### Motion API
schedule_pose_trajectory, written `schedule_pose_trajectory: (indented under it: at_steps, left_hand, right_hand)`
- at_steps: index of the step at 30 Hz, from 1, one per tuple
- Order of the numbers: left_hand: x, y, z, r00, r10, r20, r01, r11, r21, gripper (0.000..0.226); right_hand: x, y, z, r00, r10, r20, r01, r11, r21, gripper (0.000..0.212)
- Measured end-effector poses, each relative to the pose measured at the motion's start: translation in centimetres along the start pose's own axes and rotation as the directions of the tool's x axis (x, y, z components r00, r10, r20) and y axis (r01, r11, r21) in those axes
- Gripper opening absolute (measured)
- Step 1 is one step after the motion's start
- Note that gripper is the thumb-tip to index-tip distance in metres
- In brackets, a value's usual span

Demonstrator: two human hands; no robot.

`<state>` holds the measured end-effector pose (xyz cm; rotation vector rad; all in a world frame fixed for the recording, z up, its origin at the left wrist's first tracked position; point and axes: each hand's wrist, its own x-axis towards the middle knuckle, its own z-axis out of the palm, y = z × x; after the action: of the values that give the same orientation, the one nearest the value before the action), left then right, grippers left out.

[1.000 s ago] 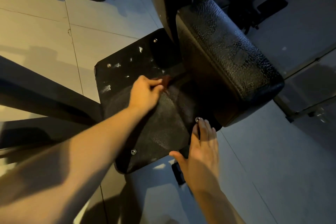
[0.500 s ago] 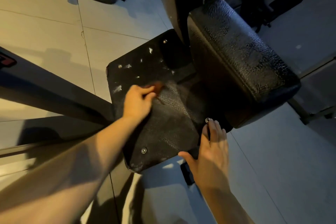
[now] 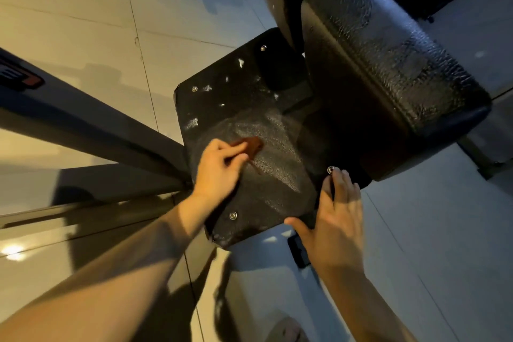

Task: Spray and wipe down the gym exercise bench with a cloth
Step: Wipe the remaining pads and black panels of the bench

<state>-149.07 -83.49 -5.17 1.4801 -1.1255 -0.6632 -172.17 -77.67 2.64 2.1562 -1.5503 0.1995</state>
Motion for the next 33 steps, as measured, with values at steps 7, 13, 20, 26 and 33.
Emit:
schedule_pose_trajectory:
  at_steps: [7, 13, 20, 26, 33]
  left_hand:
    - [-6.1, 3.8, 1.9, 0.987, 0.108, 0.123, -0.107, 0.994, -0.014, 0.028]
    - [-3.7, 1.1, 0.2, 0.964, 0.21, 0.162, -0.214, 0.977, 0.007, 0.03]
    - [-5.2, -0.7, -0.1, 0.98, -0.175, -0.096, 0.18, 0.983, 0.043, 0.031]
    - [-6.6, 2.3, 1.1, 0.981, 0.114, 0.156, -0.117, 0.993, 0.009, 0.028]
    - [-0.2, -1.4, -0.7, 0.955, -0.244, -0.168, 0.263, 0.959, 0.106, 0.031]
  right_hand:
    - [0.1, -0.1, 0.3, 1.0, -0.01, 0.004, 0.01, 1.0, 0.007, 0.103]
    - [0.3, -0.3, 0.0, 0.999, 0.014, 0.033, -0.013, 1.0, -0.028, 0.102]
    - [0.4, -0.7, -0.3, 0.995, 0.056, 0.081, -0.055, 0.998, -0.02, 0.114]
    - [0.3, -0.7, -0.1, 0.999, 0.032, 0.038, -0.031, 0.999, -0.027, 0.109]
    - [-0.3, -0.6, -0.2, 0.998, 0.028, 0.058, -0.028, 1.0, -0.004, 0.106]
